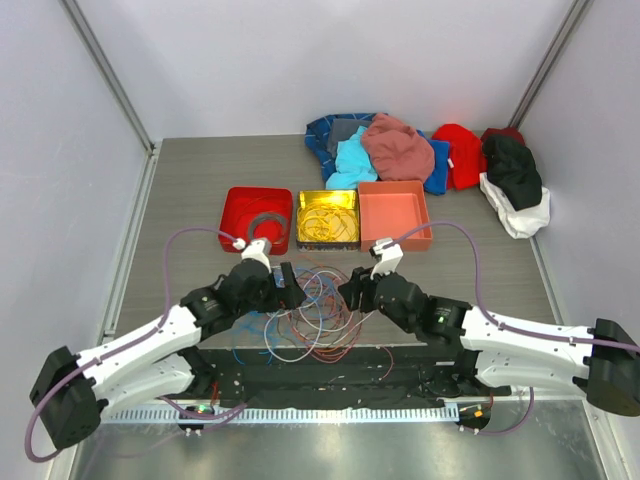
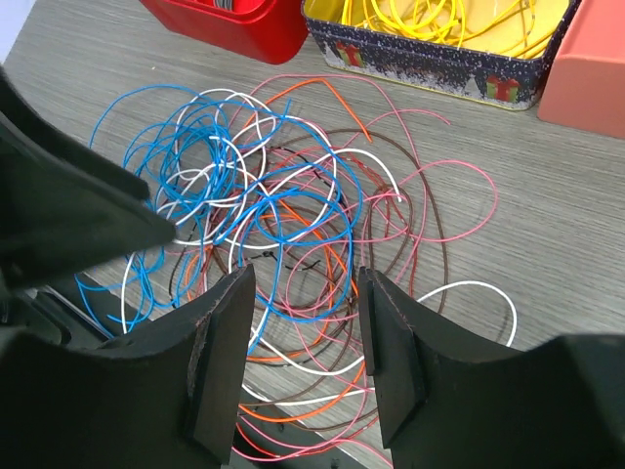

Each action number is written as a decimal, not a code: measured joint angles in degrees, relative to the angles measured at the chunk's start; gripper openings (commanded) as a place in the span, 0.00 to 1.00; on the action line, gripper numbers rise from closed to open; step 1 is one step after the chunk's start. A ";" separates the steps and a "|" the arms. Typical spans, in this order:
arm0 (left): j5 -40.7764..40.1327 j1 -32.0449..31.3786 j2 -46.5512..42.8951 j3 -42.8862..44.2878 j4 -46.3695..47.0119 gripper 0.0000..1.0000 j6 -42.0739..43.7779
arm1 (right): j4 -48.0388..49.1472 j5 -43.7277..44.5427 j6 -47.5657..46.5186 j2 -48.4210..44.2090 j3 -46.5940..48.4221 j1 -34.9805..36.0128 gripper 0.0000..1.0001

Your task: Untangle the cables

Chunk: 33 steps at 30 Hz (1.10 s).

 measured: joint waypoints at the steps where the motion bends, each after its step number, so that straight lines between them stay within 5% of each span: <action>1: 0.00 -1.11 1.20 0.00 0.28 0.96 0.24 | 0.13 0.02 0.02 -0.07 0.09 0.00 0.54; 15: -2.75 -5.38 7.26 0.66 3.43 0.94 2.12 | -2.82 5.20 3.28 3.30 -1.31 -0.61 0.54; 20: -4.92 -5.49 12.04 2.32 4.33 0.86 2.93 | -3.13 6.95 3.52 5.44 -1.33 -2.51 0.53; 23: -6.38 -5.49 15.17 4.04 4.52 0.71 3.04 | -3.43 6.91 3.91 7.10 -1.33 -4.07 0.53; 27: -9.05 -5.46 17.92 5.95 3.78 0.32 2.99 | -4.07 6.84 4.13 6.93 -1.33 -4.66 0.53; 33: -15.91 -5.35 11.13 6.14 -1.22 0.00 2.14 | -5.25 6.95 4.09 2.69 -1.36 -4.66 0.53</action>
